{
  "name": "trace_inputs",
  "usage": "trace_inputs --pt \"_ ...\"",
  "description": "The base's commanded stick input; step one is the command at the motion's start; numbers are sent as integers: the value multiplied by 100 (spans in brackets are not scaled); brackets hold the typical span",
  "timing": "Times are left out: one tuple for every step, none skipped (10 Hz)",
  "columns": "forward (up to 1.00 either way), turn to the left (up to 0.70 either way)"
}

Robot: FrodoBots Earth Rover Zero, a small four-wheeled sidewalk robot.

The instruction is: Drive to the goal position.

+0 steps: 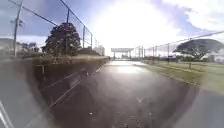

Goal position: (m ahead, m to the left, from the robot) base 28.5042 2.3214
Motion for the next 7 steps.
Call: trace_inputs --pt "70 0" --pt "70 0" --pt "70 0" --pt "70 0" --pt "70 0" --pt "70 0" --pt "70 0"
